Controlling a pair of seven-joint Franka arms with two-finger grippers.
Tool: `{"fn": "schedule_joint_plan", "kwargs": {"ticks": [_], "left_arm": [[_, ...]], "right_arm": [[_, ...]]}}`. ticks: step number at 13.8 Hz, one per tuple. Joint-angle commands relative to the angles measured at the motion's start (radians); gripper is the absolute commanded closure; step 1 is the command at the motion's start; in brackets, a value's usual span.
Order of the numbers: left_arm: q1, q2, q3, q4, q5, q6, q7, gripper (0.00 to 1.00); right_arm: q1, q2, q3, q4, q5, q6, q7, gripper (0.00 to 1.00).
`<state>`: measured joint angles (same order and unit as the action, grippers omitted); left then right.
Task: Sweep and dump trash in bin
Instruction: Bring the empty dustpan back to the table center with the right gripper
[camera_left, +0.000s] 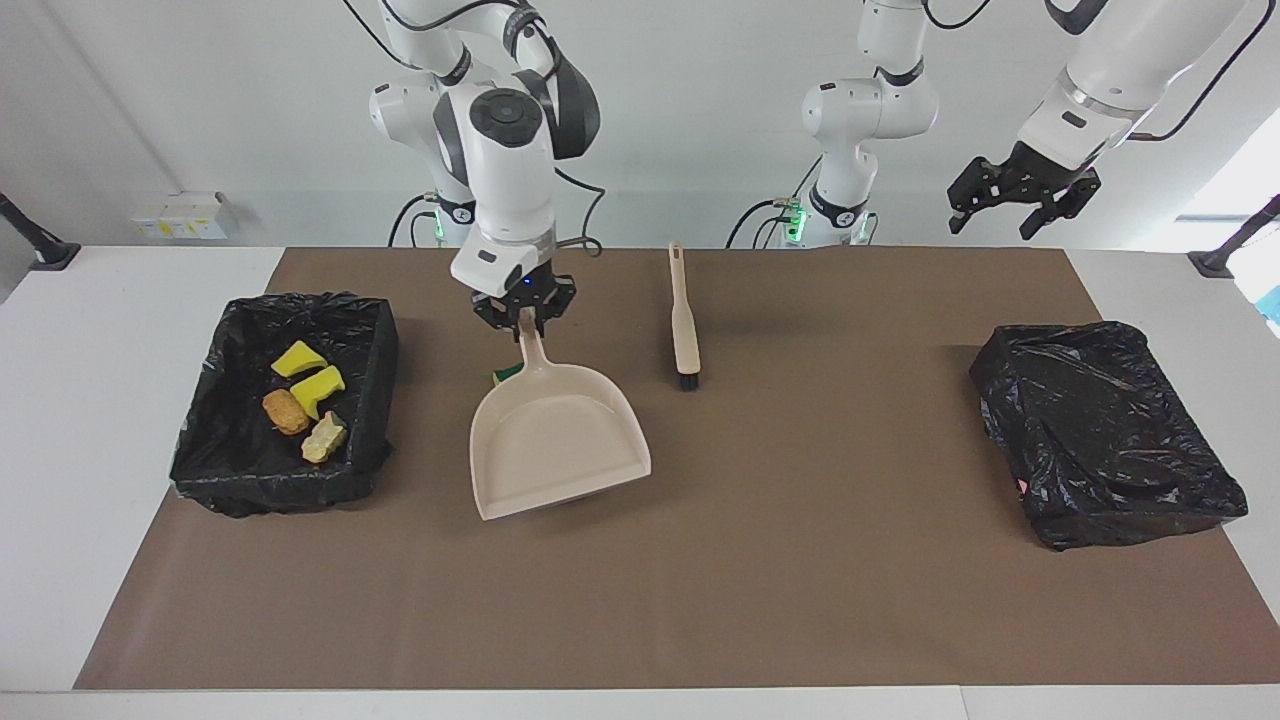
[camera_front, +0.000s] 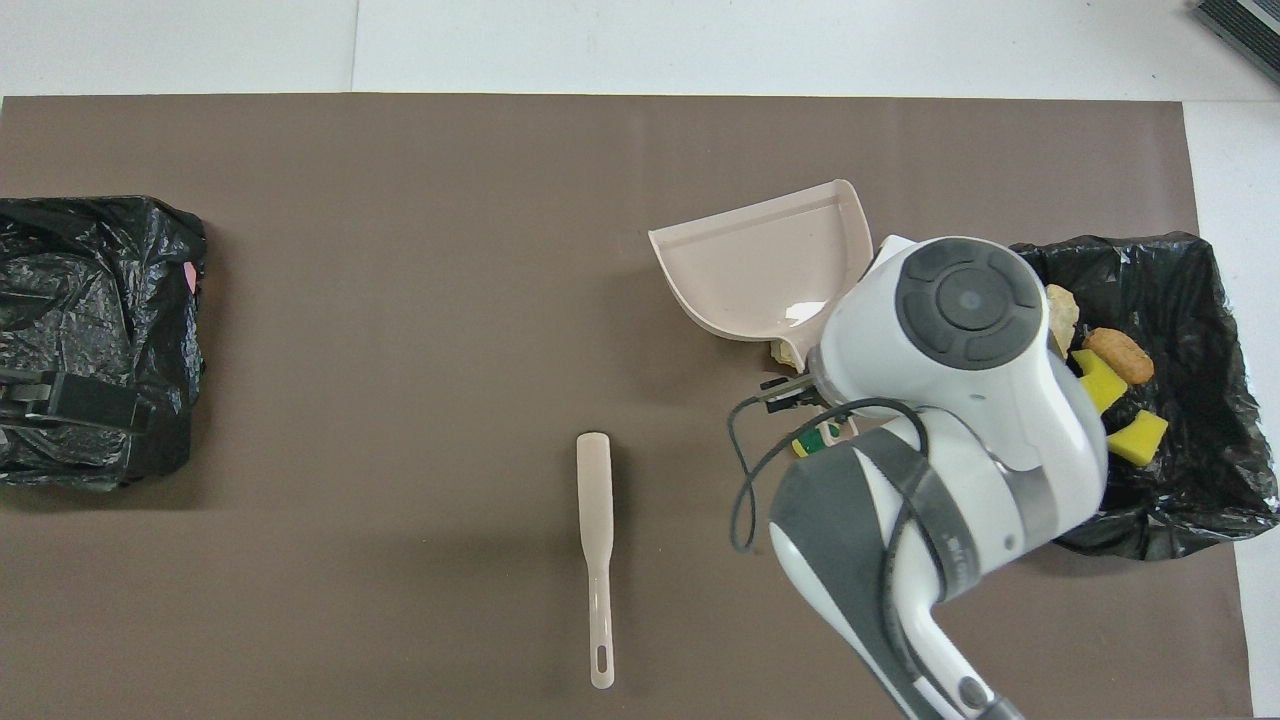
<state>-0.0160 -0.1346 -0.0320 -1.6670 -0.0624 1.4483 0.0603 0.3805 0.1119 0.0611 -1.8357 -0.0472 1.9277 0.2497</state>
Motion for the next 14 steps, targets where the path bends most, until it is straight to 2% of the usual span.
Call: {"fn": "schedule_joint_plan", "kwargs": {"ticks": [1,4,6,8,10,11,14], "left_arm": [[0.013,0.001,-0.006,0.007,0.013,-0.005,-0.002,0.0],[0.005,0.004,-0.009,0.013,0.024,-0.006,-0.008,0.0],[-0.002,0.004,-0.012,0.013,0.024,-0.005,-0.026,0.0],[-0.004,0.007,-0.014,0.013,0.024,0.032,-0.031,0.0],[-0.002,0.018,-0.014,0.018,0.023,0.143,-0.036,0.0],[-0.002,0.033,-0.016,0.019,0.021,0.174,-0.059,0.0],[0.008,0.101,-0.016,0.116,0.013,0.182,-0.07,0.0]], "right_arm": [[0.105,0.15,-0.007,0.122,0.029,0.056,0.194,1.0],[0.176,0.345,-0.015,0.315,0.021,0.071,0.37,1.0],[0.19,0.492,-0.017,0.468,-0.031,0.08,0.434,1.0],[0.19,0.587,-0.017,0.567,-0.042,0.115,0.445,1.0],[0.189,0.608,-0.023,0.596,-0.075,0.119,0.442,1.0],[0.187,0.594,-0.009,0.595,-0.112,0.113,0.438,0.01],[0.187,0.546,-0.006,0.576,-0.097,0.111,0.436,0.0]]}}
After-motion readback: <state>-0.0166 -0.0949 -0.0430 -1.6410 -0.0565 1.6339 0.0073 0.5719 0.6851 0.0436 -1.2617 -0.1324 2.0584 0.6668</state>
